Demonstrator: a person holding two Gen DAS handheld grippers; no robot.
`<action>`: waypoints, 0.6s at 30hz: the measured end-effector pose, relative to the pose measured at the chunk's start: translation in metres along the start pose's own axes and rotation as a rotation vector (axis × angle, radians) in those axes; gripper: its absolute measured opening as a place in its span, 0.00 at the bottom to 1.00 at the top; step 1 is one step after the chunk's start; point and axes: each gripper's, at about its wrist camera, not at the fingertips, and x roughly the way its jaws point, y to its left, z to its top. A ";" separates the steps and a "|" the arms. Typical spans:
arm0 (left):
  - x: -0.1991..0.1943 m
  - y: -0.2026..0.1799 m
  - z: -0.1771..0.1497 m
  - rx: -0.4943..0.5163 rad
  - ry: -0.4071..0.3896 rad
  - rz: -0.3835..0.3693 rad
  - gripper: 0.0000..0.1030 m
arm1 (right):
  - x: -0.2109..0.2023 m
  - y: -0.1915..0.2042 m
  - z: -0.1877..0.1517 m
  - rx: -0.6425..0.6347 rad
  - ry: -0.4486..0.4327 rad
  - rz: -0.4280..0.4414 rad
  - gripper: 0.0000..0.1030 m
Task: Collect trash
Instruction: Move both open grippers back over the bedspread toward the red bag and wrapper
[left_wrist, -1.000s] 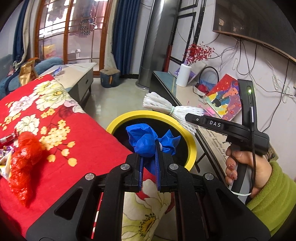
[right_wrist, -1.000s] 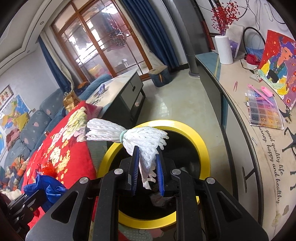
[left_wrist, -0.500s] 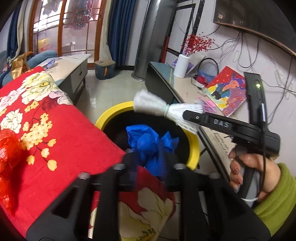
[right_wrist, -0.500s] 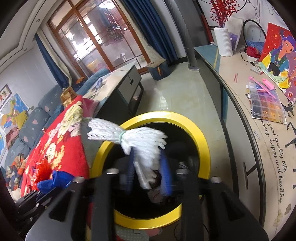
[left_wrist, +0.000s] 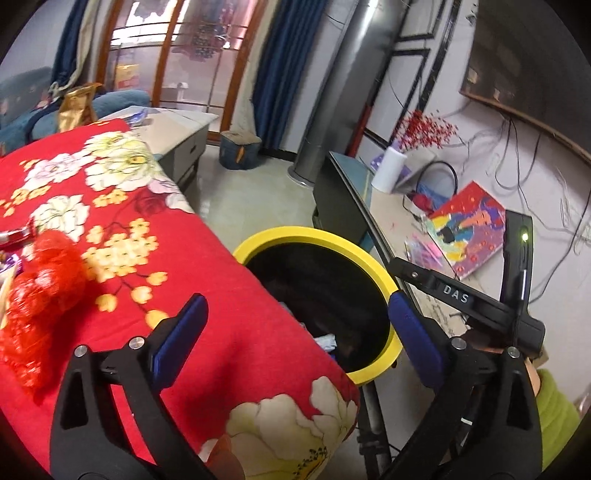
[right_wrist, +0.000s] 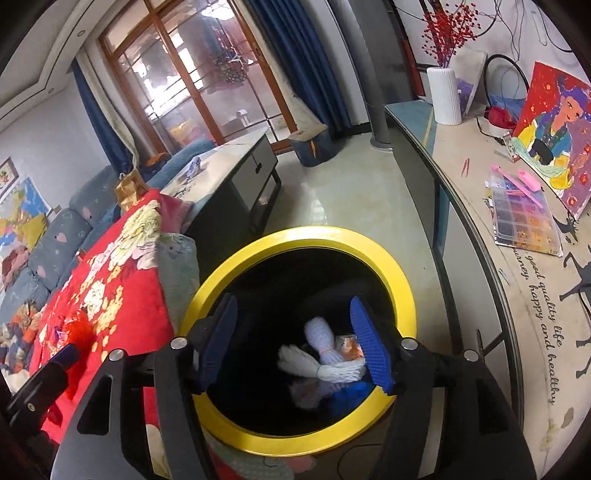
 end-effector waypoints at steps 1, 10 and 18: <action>-0.003 0.003 0.000 -0.011 -0.003 0.008 0.87 | -0.001 0.002 0.000 -0.005 -0.003 0.001 0.61; -0.029 0.019 0.002 -0.057 -0.054 0.051 0.88 | -0.009 0.026 0.001 -0.044 -0.012 0.030 0.64; -0.050 0.027 0.003 -0.058 -0.102 0.096 0.88 | -0.019 0.053 0.000 -0.090 -0.027 0.070 0.66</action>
